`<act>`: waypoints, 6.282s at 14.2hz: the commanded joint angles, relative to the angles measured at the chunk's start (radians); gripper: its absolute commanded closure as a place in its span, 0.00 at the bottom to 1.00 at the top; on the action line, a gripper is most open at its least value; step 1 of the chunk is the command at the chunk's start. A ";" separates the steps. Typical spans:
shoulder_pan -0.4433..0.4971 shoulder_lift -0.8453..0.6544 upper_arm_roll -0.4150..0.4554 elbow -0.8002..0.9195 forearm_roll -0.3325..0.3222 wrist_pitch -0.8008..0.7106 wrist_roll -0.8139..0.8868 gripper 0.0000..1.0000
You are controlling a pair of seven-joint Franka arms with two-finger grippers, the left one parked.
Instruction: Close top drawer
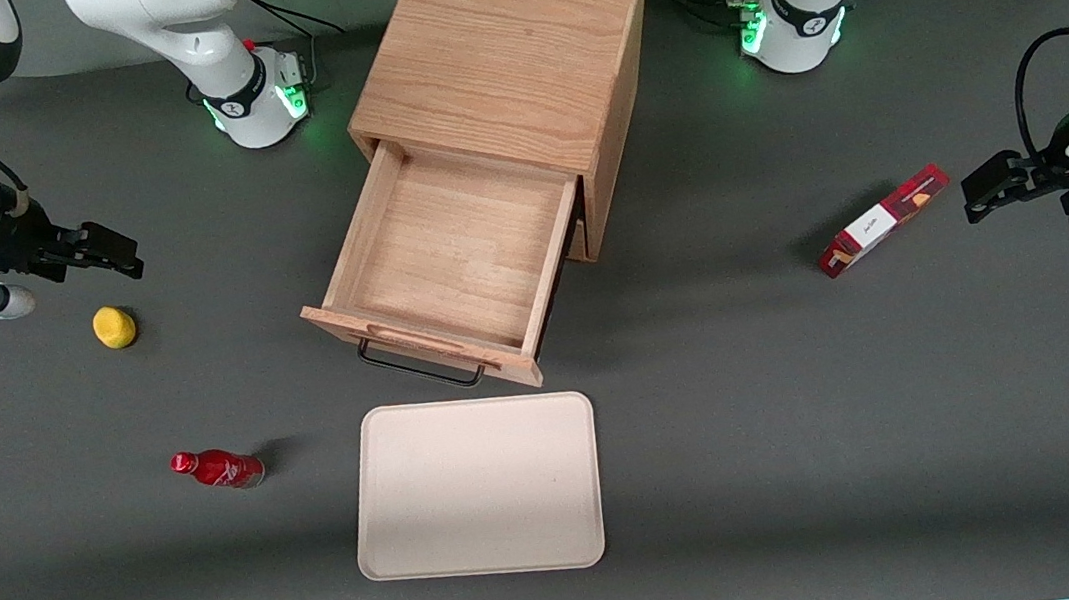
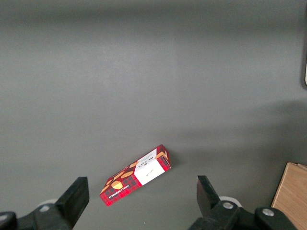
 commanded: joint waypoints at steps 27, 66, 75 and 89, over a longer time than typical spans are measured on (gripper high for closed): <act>0.010 0.074 -0.002 0.222 0.001 -0.103 -0.175 0.00; 0.138 0.818 0.260 0.814 0.079 0.001 -0.775 0.00; 0.165 0.899 0.260 0.820 0.074 0.078 -0.717 0.00; 0.170 0.900 0.268 0.777 0.084 0.000 -0.717 0.00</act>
